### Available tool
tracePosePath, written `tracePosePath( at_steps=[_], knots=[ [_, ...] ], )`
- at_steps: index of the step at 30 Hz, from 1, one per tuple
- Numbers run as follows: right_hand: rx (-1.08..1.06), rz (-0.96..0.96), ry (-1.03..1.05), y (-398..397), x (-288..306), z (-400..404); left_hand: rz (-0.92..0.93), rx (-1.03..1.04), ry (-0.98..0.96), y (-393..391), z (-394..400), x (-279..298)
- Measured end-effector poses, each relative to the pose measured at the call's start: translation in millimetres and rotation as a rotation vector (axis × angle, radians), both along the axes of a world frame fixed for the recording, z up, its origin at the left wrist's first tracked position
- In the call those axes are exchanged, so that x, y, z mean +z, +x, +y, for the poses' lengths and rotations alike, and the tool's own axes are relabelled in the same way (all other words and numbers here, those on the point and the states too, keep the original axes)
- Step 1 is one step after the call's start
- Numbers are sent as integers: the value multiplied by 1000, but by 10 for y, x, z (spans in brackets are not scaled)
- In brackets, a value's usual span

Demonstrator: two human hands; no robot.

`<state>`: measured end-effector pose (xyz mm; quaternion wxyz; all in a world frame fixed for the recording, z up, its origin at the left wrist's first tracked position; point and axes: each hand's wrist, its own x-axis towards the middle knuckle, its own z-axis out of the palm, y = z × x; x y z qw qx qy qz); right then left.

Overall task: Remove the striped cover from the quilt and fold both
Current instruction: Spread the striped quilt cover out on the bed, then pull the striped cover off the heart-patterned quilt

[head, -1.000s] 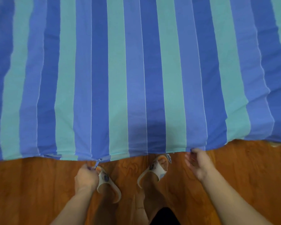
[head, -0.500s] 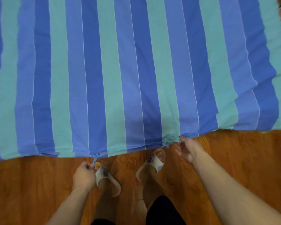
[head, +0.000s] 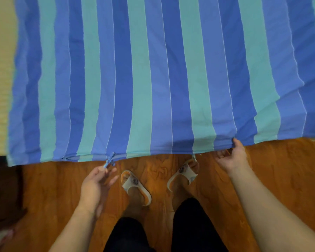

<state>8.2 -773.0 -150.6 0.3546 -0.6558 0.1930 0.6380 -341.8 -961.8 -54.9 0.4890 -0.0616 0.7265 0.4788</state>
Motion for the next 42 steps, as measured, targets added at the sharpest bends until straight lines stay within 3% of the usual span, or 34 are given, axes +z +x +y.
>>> tracePosePath(
  at_steps=[5, 9, 11, 13, 16, 17, 19, 21, 23, 25, 28, 33, 35, 39, 42],
  knots=[
    [-62, 170, 133, -231, 374, 62, -212, 256, 345, -142, 381, 456],
    [-215, 203, 334, -235, 670, 286, -150, 296, 476, -257, 850, 652],
    [-172, 61, 420, -116, 807, 549, -97, 301, 505, -411, 1166, 684],
    [-20, -220, 477, -25, 997, 1044, -66, 264, 543, -620, 1587, 677],
    [-155, -576, 496, -131, 1125, 2146, 13, 157, 596, -999, 2500, 597],
    [-72, -699, 531, -246, 1176, 2529, 62, 116, 612, -1137, 2866, 548],
    [321, -777, 634, -554, 1186, 3094, 181, -61, 562, -1398, 3571, 393],
    [846, -834, 591, -839, 1050, 3406, 385, -440, 316, -1600, 4036, 76],
    [1354, -1131, 523, -1099, 810, 3421, 619, -902, -11, -1655, 4128, -357],
    [1725, -1269, 562, -1378, 529, 3205, 725, -1216, -166, -1505, 3972, -720],
    [2070, -1188, 574, -1619, 130, 2829, 759, -1451, -274, -1326, 3633, -1084],
    [2395, -1040, 381, -1532, -151, 2911, 796, -1540, -393, -1283, 3424, -1258],
    [2391, -999, 348, -1632, -104, 3136, 816, -1552, -443, -1226, 3450, -1256],
    [1845, -1260, 710, -1936, 2, 3754, 821, -1569, -568, -1071, 3496, -1272],
    [1755, -1160, 708, -2113, -76, 4264, 806, -1465, -658, -910, 3534, -1326]
  ],
)
